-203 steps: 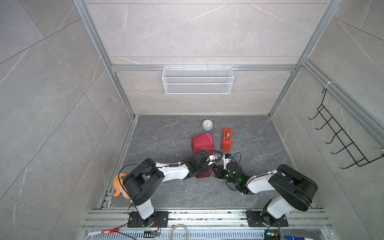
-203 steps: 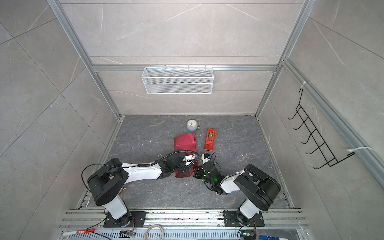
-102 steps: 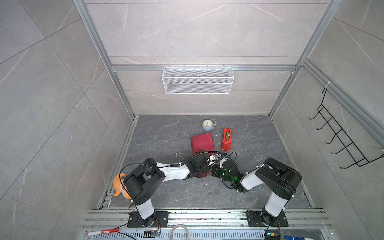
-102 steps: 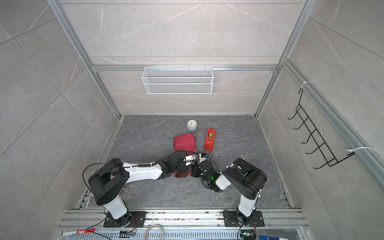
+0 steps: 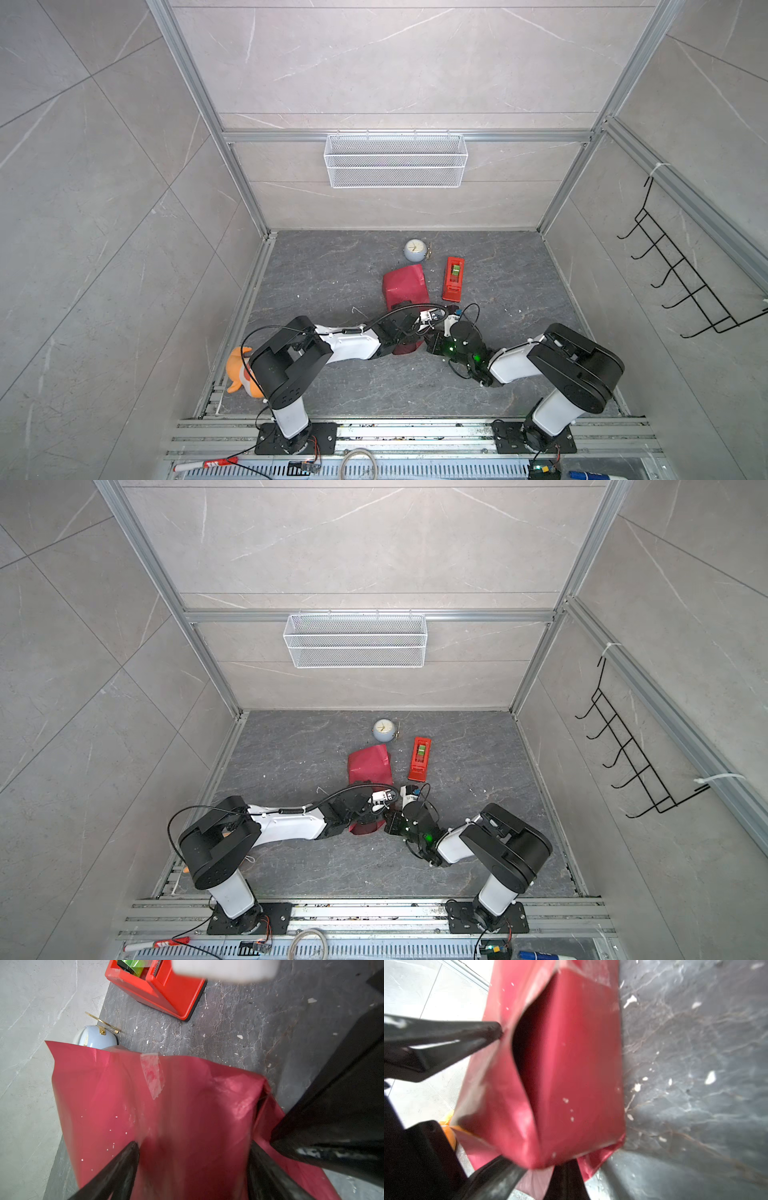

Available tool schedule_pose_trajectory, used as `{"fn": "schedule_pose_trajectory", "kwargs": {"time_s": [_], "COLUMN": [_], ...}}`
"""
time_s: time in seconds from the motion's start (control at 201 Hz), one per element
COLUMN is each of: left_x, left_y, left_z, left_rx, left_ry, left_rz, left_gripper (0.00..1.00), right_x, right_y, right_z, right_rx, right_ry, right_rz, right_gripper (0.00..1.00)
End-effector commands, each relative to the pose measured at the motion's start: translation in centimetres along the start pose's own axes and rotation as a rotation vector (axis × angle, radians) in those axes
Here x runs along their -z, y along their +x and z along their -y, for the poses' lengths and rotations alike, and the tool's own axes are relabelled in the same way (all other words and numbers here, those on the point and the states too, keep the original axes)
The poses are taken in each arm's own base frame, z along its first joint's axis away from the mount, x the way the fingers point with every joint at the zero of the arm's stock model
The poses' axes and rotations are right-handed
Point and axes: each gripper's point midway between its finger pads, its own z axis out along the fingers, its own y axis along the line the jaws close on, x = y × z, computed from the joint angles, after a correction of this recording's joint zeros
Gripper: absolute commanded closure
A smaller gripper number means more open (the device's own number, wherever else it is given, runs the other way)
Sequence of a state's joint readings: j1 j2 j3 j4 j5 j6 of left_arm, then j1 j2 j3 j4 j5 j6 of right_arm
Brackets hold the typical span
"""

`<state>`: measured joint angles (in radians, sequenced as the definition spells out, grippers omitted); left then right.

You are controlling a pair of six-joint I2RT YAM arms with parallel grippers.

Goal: Wrap the gift box in paper

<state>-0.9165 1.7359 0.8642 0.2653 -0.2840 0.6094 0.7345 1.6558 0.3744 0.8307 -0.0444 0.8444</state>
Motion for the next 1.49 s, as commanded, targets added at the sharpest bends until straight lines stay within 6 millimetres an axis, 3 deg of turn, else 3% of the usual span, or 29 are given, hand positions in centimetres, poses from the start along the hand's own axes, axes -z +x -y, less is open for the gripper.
{"fn": "schedule_pose_trajectory", "kwargs": {"time_s": [0.0,0.204,0.378,0.901,1.01,1.22,1.339,1.488], "left_x": [-0.7,-0.6,-0.5,-0.6,-0.6,-0.5,-0.3,-0.3], "left_y": [3.7,3.4,3.4,3.5,3.4,3.1,2.7,2.3], "left_z": [1.9,1.8,1.7,1.7,1.7,1.5,1.4,1.5], "left_rx": [-0.033,-0.028,-0.029,-0.028,-0.026,-0.013,0.003,0.006], "left_ry": [0.056,0.053,0.049,0.041,0.042,0.044,0.05,0.052], "left_rz": [-0.117,-0.109,-0.106,-0.107,-0.104,-0.099,-0.087,-0.082], "left_gripper": [0.21,0.21,0.21,0.21,0.21,0.21,0.2,0.18], "right_x": [-0.1,-0.7,-0.6,0.6,0.7,2.0,4.1,6.8], "right_y": [0.5,2.4,4.3,7.3,6.9,4.0,2.0,-1.1], "right_z": [1.3,2.4,2.0,1.3,0.6,-1.5,-0.4,2.3], "right_rx": [0.024,0.007,0.01,0.02,0.021,0.055,0.056,0.024], "right_ry": [0.057,0.066,0.062,0.083,0.059,0.034,0.063,0.12], "right_rz": [-0.023,-0.082,-0.128,-0.152,-0.135,-0.077,-0.036,0.027], "right_gripper": [0.97,0.98,0.99,1.0,1.0,1.0,0.99,0.96]}}
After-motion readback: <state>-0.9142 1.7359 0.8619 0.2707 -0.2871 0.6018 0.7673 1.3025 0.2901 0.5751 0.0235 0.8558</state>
